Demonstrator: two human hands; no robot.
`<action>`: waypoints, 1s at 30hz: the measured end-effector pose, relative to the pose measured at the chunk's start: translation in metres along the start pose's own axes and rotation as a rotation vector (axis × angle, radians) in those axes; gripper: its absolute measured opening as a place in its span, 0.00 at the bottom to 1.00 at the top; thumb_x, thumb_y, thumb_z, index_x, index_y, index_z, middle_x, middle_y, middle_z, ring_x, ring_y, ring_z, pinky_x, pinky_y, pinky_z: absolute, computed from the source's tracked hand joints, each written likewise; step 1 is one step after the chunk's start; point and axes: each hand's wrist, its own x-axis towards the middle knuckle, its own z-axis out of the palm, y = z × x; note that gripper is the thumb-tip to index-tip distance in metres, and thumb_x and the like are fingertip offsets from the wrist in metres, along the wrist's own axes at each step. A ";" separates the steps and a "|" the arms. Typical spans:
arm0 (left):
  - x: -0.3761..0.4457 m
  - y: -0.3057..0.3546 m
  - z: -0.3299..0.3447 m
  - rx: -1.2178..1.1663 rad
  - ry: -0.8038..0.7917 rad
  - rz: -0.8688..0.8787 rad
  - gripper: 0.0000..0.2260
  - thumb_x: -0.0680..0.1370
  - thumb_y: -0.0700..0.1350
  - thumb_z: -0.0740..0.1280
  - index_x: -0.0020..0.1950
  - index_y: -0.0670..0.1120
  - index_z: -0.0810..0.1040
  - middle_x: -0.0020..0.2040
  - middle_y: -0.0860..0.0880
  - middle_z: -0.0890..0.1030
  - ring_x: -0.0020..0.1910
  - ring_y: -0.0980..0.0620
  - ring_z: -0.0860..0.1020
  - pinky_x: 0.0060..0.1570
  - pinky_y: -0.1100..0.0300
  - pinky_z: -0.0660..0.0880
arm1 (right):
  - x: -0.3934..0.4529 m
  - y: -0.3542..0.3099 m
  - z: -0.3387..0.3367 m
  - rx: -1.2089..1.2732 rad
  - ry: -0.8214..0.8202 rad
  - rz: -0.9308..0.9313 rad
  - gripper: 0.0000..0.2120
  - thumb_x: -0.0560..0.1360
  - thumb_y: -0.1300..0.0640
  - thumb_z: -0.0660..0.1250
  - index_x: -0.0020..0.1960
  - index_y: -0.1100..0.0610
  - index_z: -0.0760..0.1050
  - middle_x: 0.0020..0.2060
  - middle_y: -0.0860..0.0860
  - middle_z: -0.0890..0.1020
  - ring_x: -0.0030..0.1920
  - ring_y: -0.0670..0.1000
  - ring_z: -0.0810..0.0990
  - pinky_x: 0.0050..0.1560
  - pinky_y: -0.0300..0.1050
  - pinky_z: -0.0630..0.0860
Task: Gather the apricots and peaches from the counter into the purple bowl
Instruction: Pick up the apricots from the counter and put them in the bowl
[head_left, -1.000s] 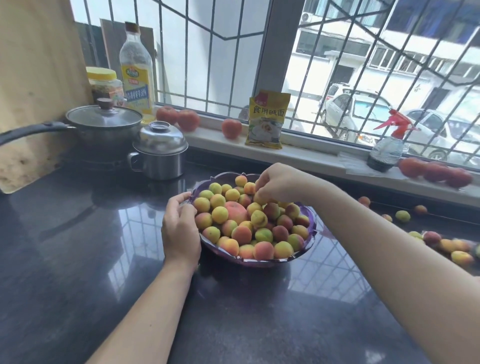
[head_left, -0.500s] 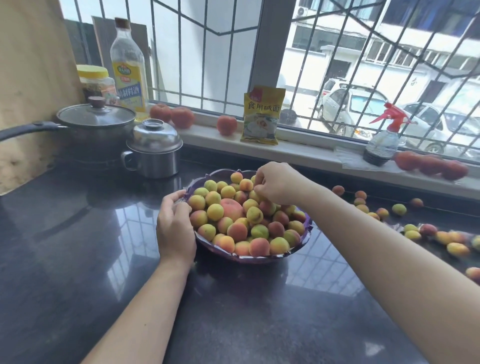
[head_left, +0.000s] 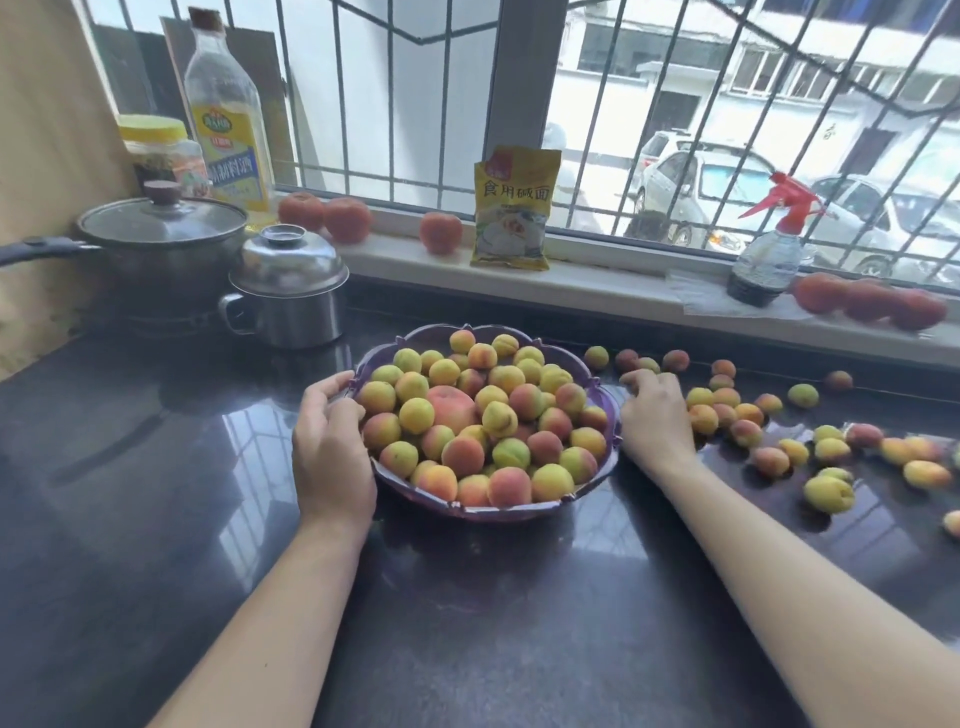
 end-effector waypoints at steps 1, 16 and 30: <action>-0.001 0.000 0.000 0.002 -0.002 0.006 0.17 0.71 0.49 0.62 0.57 0.55 0.82 0.51 0.54 0.85 0.54 0.51 0.81 0.62 0.43 0.77 | 0.001 0.002 0.006 -0.057 -0.004 -0.035 0.18 0.78 0.65 0.62 0.67 0.58 0.73 0.66 0.60 0.71 0.59 0.66 0.77 0.60 0.56 0.73; 0.001 -0.002 0.000 0.002 0.012 0.028 0.18 0.71 0.48 0.61 0.57 0.53 0.83 0.51 0.54 0.85 0.51 0.53 0.81 0.53 0.54 0.76 | 0.071 -0.014 0.037 -0.234 -0.086 -0.131 0.18 0.81 0.54 0.61 0.70 0.53 0.72 0.64 0.59 0.78 0.61 0.63 0.77 0.54 0.54 0.73; -0.005 0.008 0.001 0.022 -0.009 -0.016 0.15 0.70 0.50 0.61 0.53 0.58 0.81 0.49 0.57 0.84 0.52 0.53 0.80 0.62 0.44 0.77 | 0.017 -0.008 -0.029 0.614 -0.271 0.040 0.08 0.80 0.61 0.69 0.58 0.56 0.79 0.53 0.57 0.83 0.49 0.54 0.83 0.50 0.46 0.82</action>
